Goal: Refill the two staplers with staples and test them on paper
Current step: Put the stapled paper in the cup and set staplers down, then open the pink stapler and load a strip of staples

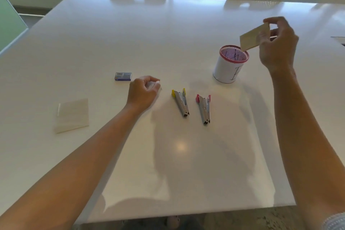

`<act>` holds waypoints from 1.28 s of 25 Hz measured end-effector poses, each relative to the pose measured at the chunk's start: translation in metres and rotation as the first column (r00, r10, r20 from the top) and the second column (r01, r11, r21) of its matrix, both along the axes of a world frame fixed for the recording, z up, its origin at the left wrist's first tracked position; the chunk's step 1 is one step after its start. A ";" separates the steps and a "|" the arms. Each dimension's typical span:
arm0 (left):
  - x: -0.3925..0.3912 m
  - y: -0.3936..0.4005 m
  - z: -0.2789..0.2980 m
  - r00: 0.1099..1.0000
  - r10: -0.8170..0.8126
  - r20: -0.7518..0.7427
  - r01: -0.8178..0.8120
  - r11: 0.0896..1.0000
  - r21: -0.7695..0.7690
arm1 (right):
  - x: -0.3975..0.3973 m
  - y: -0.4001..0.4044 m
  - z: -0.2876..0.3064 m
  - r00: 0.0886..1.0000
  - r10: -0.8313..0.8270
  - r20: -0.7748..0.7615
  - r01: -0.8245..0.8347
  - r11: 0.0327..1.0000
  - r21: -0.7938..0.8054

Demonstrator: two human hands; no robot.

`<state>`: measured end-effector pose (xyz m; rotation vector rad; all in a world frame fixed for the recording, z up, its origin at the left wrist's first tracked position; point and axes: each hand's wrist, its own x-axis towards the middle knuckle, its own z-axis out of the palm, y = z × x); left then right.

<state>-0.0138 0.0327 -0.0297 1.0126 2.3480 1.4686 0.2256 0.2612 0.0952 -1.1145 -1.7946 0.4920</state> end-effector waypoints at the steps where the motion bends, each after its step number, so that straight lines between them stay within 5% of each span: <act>1: 0.001 0.000 0.000 1.000 0.002 0.000 -0.002 1.000 -0.002 | -0.001 0.000 -0.002 0.999 0.024 0.048 -0.024 1.000 0.008; 12: 0.002 0.001 -0.002 1.000 0.021 0.009 -0.021 1.000 0.005 | -0.014 -0.002 -0.026 0.943 0.142 0.300 -0.150 0.989 0.002; 26: 0.002 0.001 -0.001 1.000 0.028 -0.014 -0.028 1.000 -0.003 | -0.019 -0.001 -0.035 0.951 0.159 0.266 -0.151 0.987 -0.047; 32: 0.001 0.000 -0.002 1.000 0.027 -0.004 -0.027 1.000 0.009 | -0.028 -0.016 -0.029 0.970 0.085 0.226 -0.099 0.994 0.052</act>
